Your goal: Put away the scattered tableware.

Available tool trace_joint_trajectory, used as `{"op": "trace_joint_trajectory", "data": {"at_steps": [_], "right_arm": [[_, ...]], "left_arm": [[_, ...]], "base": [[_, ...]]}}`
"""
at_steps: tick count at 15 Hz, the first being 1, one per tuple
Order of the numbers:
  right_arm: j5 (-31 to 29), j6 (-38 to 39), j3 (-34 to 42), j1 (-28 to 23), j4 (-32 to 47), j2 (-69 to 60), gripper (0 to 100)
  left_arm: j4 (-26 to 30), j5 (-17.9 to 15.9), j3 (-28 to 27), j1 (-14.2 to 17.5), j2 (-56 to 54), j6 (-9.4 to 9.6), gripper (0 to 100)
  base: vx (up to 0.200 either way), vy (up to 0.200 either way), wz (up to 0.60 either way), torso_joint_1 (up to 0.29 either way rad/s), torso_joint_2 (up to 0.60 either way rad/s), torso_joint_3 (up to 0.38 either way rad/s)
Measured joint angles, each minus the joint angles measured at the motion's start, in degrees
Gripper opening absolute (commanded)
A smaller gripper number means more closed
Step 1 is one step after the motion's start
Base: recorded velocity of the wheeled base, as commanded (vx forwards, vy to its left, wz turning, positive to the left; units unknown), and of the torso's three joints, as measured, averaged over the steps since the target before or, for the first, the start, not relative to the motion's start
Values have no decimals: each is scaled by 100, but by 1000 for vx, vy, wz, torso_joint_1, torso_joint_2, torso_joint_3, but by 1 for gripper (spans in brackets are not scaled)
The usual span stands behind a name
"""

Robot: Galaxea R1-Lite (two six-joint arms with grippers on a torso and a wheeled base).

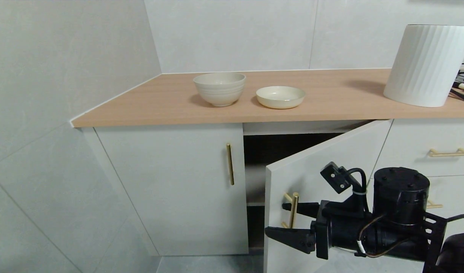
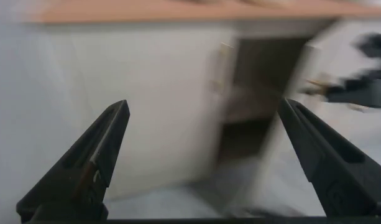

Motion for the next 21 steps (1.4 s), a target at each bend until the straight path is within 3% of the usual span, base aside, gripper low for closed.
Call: {"op": "trace_joint_trajectory", "data": {"at_steps": [2,6,8,10,13,14,18,21], "right_arm": [[2,-15,35,2,-23,-13,100],[-6,-44,174,33,-279,-18,100],[-4,-46,212,35,-316,-18,100],[0,-48,223,38,-324,-11,100],[5,-48,238,38,-329,-10,100],[10,-48,251,38,-334,-10,100],[7,-48,271,38,-335,-5,100],[10,-50,297,38,-338,-2,100]], "left_arm": [[-496,-411,-215,-245,1282,-115,100],[-2403,-785,-328,-984,4013,-530,100],[-3669,-857,-328,-1453,5254,-890,100],[-5164,-884,-289,-1888,6356,-1402,100],[-6451,-900,-269,-2332,7625,-1732,100],[-6552,-897,-269,-2420,7890,-1759,0],[-6749,-856,-433,-2509,8490,-1752,0],[-7373,-818,-661,-2580,8953,-1623,0]], "base": [[0,0,0,0,0,0],[0,0,0,0,0,0],[0,0,0,0,0,0],[0,0,0,0,0,0],[0,0,0,0,0,0],[0,0,0,0,0,0],[0,0,0,0,0,0],[0,0,0,0,0,0]]}}
